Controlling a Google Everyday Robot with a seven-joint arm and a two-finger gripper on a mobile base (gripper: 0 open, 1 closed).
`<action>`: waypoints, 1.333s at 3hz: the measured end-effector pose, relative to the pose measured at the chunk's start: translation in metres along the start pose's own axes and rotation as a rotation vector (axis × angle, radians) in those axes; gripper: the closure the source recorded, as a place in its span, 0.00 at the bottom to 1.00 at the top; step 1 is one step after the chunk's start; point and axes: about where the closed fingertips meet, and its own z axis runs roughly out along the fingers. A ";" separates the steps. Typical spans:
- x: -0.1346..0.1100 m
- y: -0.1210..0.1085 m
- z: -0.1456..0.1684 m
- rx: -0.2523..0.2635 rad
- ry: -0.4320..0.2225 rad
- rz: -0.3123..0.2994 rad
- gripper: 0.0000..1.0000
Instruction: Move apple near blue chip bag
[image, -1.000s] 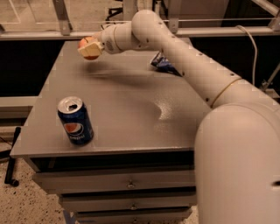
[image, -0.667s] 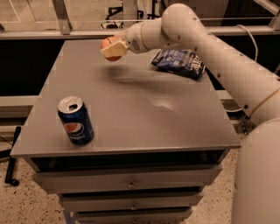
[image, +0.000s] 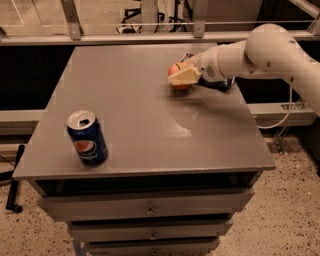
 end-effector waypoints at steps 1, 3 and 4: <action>0.041 -0.027 -0.056 0.109 0.042 0.046 1.00; 0.074 -0.044 -0.111 0.200 0.084 0.079 1.00; 0.082 -0.044 -0.115 0.204 0.078 0.098 0.77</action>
Offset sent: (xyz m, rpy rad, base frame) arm -0.0577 -0.1521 -0.0121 -0.0711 0.0292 -0.2606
